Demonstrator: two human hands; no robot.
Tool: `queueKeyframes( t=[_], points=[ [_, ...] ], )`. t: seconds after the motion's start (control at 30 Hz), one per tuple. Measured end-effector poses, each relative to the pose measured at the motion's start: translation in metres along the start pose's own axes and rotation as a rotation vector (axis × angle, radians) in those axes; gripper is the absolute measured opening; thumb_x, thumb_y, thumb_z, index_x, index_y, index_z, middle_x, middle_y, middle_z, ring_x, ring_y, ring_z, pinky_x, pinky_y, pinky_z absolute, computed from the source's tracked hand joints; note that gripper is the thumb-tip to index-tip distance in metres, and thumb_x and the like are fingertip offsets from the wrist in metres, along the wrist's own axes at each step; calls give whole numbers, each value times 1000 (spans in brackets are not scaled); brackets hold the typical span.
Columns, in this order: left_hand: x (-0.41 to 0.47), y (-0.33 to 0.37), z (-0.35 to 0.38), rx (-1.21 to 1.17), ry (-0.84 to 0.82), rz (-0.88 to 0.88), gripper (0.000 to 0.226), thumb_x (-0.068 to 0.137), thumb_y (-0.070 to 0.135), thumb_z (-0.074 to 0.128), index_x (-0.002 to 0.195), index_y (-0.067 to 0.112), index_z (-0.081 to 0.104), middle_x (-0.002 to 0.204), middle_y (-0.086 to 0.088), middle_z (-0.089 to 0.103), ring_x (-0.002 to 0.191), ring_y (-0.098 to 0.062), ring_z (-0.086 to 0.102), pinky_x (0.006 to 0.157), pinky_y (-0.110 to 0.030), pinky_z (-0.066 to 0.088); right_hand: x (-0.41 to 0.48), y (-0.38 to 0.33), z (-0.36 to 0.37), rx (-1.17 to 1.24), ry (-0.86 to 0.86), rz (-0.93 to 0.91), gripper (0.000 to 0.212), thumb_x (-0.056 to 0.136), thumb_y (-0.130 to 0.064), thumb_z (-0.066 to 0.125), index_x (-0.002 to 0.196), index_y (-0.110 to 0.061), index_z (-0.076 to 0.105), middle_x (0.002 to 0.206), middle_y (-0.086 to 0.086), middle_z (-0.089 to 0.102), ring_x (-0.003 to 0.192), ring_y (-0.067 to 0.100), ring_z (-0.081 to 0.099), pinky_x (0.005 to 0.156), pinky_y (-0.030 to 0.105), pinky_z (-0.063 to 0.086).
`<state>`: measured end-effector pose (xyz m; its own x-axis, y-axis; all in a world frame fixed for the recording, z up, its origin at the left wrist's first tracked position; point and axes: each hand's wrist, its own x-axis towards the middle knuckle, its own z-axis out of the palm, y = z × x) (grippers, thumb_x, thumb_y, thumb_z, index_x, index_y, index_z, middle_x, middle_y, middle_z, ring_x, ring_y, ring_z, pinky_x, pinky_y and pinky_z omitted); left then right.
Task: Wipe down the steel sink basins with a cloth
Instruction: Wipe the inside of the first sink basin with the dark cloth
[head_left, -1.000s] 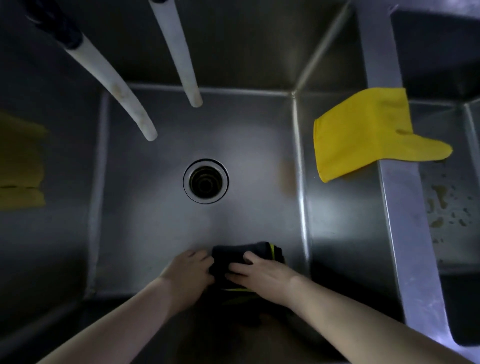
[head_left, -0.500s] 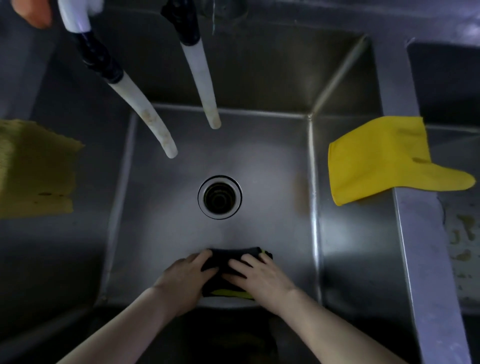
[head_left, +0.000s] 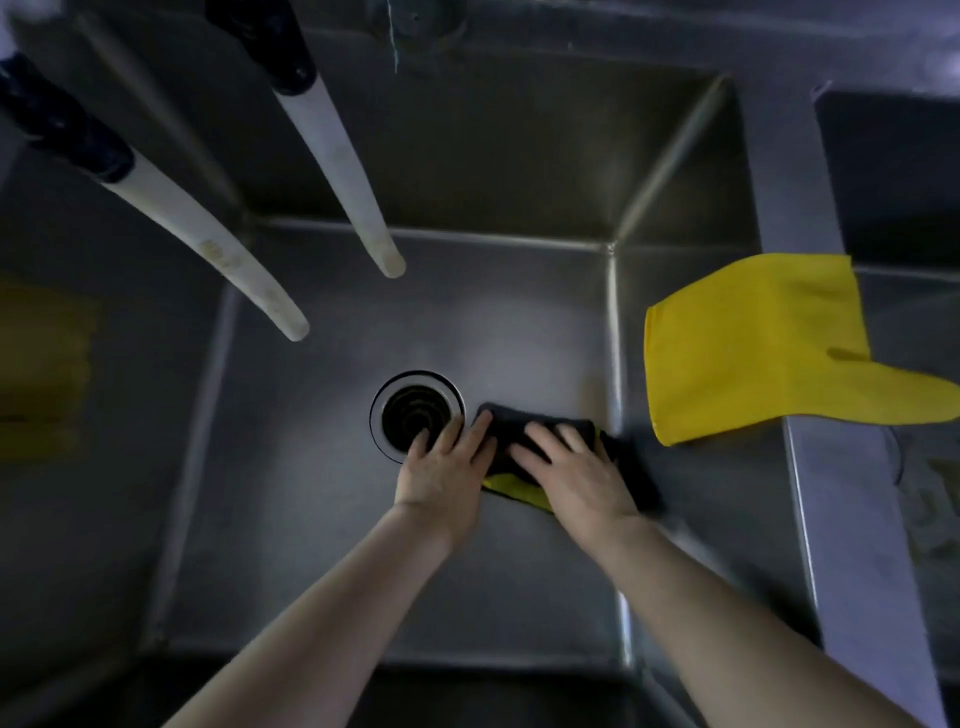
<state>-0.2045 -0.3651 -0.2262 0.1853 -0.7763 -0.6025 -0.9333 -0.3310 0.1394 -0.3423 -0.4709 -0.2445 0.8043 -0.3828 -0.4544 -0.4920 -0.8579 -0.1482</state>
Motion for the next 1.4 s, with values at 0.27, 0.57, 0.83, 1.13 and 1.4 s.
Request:
queueKeyframes(
  t=[0.27, 0.57, 0.83, 1.13, 1.4],
  points=[
    [42, -15, -32, -40, 111, -67, 57, 98, 21, 38, 150, 20, 17, 162, 0, -3, 149, -24, 2, 119, -43, 20, 55, 12, -28, 15, 92, 12, 44, 95, -18, 47, 133, -36, 38, 145, -4, 27, 129, 27, 28, 99, 54, 39],
    [-32, 11, 15, -72, 62, -18, 43, 95, 30, 41, 137, 19, 42, 153, -3, 22, 144, -23, 16, 114, -40, 25, -35, -27, 7, 96, -69, -93, 52, 91, -10, 43, 139, -30, 38, 149, -1, 25, 131, 30, 29, 102, 56, 33],
    [-17, 5, 22, -113, 173, 44, 44, 95, 22, 48, 138, 29, 40, 157, 1, 18, 145, -19, 17, 113, -37, 29, -26, -7, 8, 17, 42, 154, 51, 95, -16, 47, 143, -24, 34, 139, 2, 40, 125, 30, 37, 103, 46, 33],
    [-56, -28, 42, -45, 98, 51, 45, 96, 21, 42, 140, 29, 40, 155, 1, 24, 142, -20, 26, 113, -38, 29, -27, -47, 11, 60, 27, -19, 43, 91, -13, 49, 134, -19, 47, 129, 5, 47, 120, 31, 43, 85, 42, 47],
    [-97, -90, 57, 47, -16, 0, 43, 89, 18, 50, 131, 27, 48, 148, -1, 33, 130, -24, 41, 103, -36, 36, -5, -136, 26, 105, -93, -113, 36, 89, -2, 48, 125, -5, 44, 129, 15, 44, 122, 36, 39, 94, 47, 48]
  ],
)
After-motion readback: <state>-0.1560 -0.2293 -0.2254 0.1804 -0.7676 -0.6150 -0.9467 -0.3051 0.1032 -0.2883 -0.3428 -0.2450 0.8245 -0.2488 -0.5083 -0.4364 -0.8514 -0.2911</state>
